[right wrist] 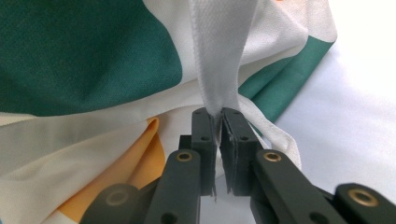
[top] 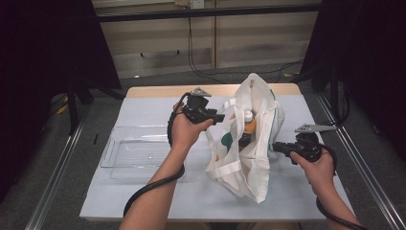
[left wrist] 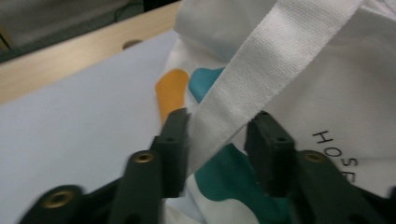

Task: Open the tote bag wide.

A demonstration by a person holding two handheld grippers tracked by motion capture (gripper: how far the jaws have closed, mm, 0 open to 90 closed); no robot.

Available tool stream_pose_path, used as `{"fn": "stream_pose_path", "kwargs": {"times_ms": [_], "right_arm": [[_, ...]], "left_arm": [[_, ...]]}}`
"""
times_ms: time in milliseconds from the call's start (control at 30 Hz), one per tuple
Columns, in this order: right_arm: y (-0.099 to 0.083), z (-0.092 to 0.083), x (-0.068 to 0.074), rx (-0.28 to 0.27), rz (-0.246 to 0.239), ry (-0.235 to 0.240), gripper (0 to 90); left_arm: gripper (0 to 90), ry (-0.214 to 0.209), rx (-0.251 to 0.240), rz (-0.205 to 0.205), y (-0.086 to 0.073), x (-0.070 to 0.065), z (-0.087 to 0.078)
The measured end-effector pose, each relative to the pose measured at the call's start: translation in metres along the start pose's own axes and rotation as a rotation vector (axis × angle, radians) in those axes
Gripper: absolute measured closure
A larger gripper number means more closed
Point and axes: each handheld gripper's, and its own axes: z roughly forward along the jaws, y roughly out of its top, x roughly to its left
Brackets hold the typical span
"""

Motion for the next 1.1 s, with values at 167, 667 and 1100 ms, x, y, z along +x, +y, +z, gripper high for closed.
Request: {"fn": "stream_pose_path", "kwargs": {"times_ms": [167, 667, 1100], "right_arm": [[-0.001, 0.001, -0.001, -0.003, 0.004, 0.000, 84.6], [-0.006, 0.003, -0.007, 0.005, 0.039, -0.003, 86.5], [-0.014, 0.008, -0.016, 0.050, 0.061, -0.004, 89.0]], "left_arm": [[75.0, 0.006, 0.013, -0.012, -0.001, 0.002, 0.003], [88.3, 0.045, 0.098, -0.142, -0.029, 0.023, 0.008], [88.3, 0.053, 0.143, -0.156, -0.045, 0.024, 0.020]]}}
